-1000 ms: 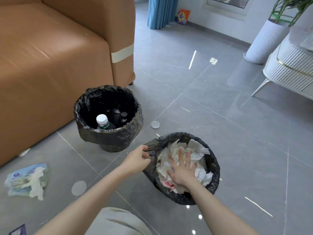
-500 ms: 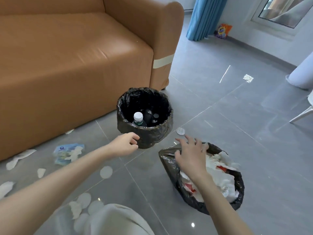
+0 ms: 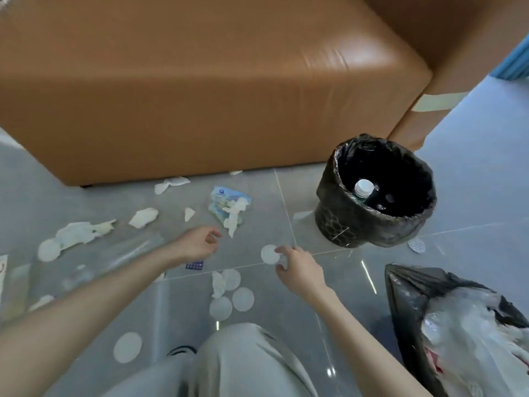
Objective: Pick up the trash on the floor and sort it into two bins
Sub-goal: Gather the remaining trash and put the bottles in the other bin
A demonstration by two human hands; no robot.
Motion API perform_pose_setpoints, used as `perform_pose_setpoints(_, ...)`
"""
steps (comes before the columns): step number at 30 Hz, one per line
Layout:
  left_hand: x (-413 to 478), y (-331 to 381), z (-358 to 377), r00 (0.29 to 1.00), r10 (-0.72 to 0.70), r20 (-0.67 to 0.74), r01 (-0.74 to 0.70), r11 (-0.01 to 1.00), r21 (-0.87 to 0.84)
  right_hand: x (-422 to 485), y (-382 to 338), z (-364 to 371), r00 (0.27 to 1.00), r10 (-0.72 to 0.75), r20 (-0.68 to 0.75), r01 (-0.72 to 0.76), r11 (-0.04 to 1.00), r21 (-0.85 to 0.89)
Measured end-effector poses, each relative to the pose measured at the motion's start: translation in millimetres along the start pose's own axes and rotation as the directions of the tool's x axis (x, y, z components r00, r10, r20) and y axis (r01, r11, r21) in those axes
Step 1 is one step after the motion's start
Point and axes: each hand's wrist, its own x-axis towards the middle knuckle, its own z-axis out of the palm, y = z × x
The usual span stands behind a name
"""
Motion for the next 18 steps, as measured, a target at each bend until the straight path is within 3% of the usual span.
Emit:
perform_pose_setpoints(5, 8.7, -66.5, 26.7, 0.995, -0.093, -0.048, 0.089, 0.993, -0.079, 33.6, -15.4, 74.6, 0.961, -0.041, 0.273, 0.027, 0.998, 0.054)
perform_pose_setpoints(8, 21.4, -96.1, 46.5, 0.990, -0.124, -0.059, 0.116, 0.985, -0.128, 45.5, -16.3, 116.1, 0.935, -0.032, 0.353, 0.025, 0.999, 0.023)
perform_pose_setpoints(13, 45.4, -128.3, 88.2, 0.995, -0.071, -0.071, 0.058, 0.984, -0.167, 55.7, -7.0, 161.5, 0.945, -0.032, 0.324, 0.058, 0.996, -0.069)
perform_pose_setpoints(18, 67.2, -141.4, 133.0, 0.993, 0.059, -0.106, -0.069, 0.994, -0.087, 60.2, 7.5, 177.3, 0.961, -0.036, 0.275, 0.053, 0.997, -0.053)
